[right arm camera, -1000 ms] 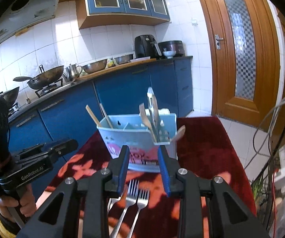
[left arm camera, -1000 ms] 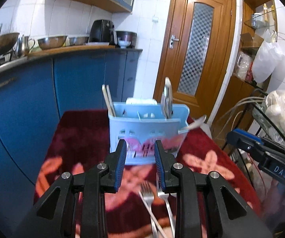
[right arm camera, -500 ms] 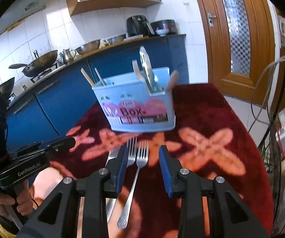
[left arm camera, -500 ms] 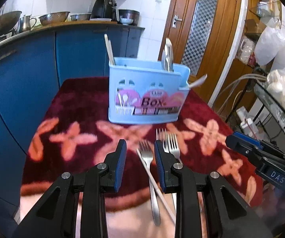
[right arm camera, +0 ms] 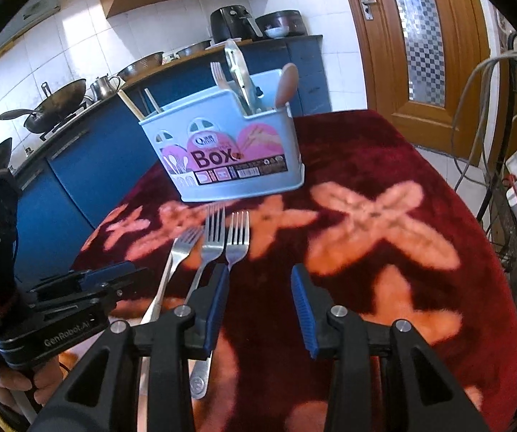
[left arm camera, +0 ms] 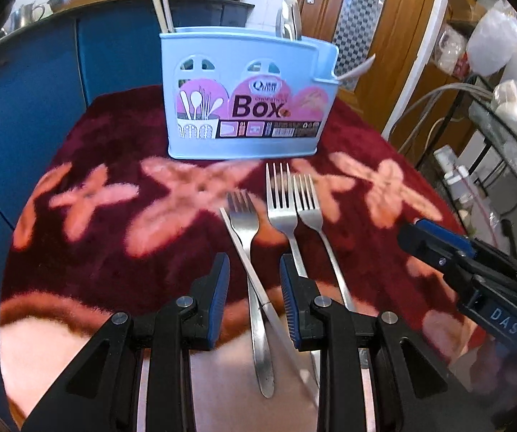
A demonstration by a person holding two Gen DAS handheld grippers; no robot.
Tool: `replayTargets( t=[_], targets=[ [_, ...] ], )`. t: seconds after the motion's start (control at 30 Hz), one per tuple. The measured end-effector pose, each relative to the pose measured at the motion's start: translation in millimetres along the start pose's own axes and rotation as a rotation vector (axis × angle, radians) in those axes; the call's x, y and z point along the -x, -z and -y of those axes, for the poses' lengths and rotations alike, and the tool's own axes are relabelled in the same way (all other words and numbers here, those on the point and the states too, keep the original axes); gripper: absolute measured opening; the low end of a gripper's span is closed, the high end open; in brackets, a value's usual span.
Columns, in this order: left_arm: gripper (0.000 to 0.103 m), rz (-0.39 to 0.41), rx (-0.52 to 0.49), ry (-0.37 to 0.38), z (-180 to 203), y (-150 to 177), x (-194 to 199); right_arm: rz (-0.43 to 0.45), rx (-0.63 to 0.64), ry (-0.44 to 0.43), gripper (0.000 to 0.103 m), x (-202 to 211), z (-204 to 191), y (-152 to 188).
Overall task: Organize utensils
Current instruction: 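Move both open tools back down to the steel forks on the blanket, then grasp another wooden chopstick with the left tool while the right tool grasps a steel fork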
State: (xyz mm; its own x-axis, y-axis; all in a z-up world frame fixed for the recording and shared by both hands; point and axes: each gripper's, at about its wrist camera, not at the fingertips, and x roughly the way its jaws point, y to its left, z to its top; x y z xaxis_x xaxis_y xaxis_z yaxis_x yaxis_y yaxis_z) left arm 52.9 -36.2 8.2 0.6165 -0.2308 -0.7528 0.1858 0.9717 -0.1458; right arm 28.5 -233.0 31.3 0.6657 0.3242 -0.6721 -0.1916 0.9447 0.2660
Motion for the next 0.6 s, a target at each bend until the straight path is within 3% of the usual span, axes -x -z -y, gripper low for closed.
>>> replayTargets(
  t=[0.2,0.37,0.4,0.47,0.6],
  targets=[
    [0.029,-0.059,-0.027,-0.037,5,3,-17,-0.015,-0.024,-0.017,0.039,-7,6,4],
    [0.029,-0.088,-0.002,-0.021,6,6,-27,-0.021,-0.046,-0.035,0.039,-10,10,7],
    [0.028,-0.083,0.003,-0.019,5,6,-27,-0.023,-0.048,-0.038,0.039,-10,11,8],
    [0.012,-0.075,0.008,-0.014,5,6,-27,-0.027,-0.052,-0.041,0.039,-12,12,9],
    [0.01,-0.07,0.033,0.012,0,6,-26,-0.033,-0.063,-0.047,0.039,-13,13,11]
  ],
)
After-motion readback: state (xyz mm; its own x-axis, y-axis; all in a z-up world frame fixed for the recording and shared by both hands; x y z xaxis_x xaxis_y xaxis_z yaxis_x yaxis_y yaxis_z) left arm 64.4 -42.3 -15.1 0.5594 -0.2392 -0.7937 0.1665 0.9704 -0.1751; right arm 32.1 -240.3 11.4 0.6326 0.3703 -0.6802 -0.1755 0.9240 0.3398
